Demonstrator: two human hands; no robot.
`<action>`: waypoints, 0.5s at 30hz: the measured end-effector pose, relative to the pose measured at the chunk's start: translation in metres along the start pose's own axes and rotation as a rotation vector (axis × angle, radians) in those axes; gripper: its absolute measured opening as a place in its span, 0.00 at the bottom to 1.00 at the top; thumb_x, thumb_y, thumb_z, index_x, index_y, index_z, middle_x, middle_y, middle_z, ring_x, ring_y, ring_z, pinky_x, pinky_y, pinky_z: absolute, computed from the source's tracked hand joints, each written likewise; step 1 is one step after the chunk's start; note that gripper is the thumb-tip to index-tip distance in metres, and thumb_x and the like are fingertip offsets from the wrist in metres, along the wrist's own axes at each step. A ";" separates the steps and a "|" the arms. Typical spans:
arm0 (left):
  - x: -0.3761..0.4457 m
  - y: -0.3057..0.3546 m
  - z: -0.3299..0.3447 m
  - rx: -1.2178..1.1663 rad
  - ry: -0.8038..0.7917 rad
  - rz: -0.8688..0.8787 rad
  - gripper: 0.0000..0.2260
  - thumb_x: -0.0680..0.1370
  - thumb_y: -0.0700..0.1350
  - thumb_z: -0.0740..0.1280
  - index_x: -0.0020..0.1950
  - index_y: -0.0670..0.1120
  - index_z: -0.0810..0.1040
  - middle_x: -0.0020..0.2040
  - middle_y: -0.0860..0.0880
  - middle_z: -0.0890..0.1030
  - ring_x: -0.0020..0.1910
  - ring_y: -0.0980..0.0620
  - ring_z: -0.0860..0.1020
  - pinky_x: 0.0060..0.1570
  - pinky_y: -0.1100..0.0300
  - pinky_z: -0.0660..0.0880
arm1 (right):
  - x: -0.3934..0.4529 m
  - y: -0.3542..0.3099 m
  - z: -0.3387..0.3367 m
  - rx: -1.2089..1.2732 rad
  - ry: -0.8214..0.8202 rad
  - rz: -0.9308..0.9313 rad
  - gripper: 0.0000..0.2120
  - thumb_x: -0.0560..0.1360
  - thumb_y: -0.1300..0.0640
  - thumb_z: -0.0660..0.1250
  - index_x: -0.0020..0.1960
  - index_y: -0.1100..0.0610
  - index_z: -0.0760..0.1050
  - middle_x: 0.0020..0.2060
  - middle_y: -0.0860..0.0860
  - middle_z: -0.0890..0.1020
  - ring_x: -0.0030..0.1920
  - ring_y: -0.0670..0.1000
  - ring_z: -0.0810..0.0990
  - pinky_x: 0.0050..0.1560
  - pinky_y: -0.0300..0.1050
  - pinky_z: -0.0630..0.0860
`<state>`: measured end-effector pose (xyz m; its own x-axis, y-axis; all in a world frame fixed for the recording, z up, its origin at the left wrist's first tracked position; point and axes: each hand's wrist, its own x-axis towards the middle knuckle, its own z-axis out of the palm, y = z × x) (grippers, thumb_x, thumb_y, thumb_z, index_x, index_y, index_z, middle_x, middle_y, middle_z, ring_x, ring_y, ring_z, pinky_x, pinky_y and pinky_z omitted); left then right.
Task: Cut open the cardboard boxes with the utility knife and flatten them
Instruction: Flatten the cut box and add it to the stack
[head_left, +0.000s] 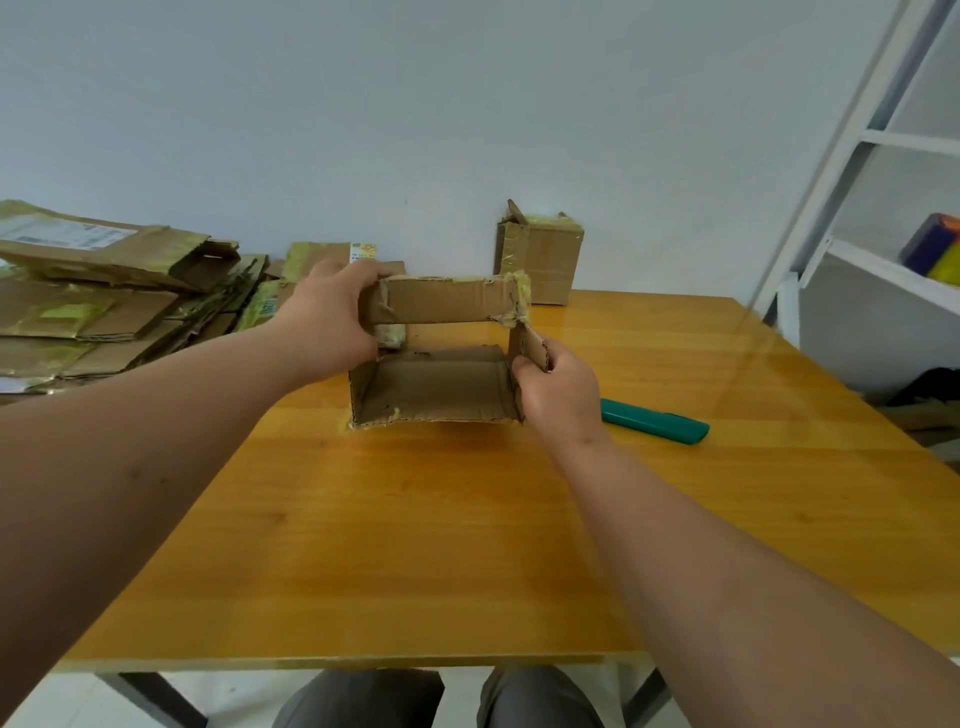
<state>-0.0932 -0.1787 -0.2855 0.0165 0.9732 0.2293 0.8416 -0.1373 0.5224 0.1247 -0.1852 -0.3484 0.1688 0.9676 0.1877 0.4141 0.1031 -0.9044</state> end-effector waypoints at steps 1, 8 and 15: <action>-0.003 0.000 -0.001 -0.018 0.018 0.015 0.32 0.70 0.32 0.68 0.70 0.54 0.68 0.58 0.47 0.66 0.51 0.44 0.71 0.37 0.58 0.71 | -0.002 -0.003 -0.002 -0.003 0.003 -0.014 0.18 0.83 0.58 0.59 0.73 0.53 0.71 0.54 0.48 0.79 0.42 0.43 0.74 0.32 0.28 0.70; -0.027 -0.014 -0.013 -0.146 0.076 0.035 0.26 0.70 0.29 0.66 0.61 0.54 0.74 0.53 0.47 0.74 0.47 0.45 0.76 0.41 0.51 0.76 | -0.018 -0.018 -0.011 -0.113 -0.034 -0.214 0.21 0.84 0.57 0.57 0.76 0.50 0.65 0.68 0.52 0.75 0.62 0.51 0.75 0.57 0.39 0.69; -0.063 -0.047 -0.008 0.111 -0.003 0.068 0.17 0.71 0.36 0.72 0.55 0.53 0.75 0.53 0.50 0.75 0.49 0.48 0.75 0.46 0.53 0.73 | -0.040 -0.010 -0.009 -0.416 -0.192 -0.368 0.25 0.83 0.62 0.55 0.78 0.48 0.61 0.71 0.51 0.72 0.68 0.54 0.71 0.68 0.56 0.71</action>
<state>-0.1381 -0.2354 -0.3177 0.0775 0.9630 0.2583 0.8931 -0.1822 0.4114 0.1223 -0.2275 -0.3438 -0.2019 0.9135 0.3531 0.7374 0.3791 -0.5590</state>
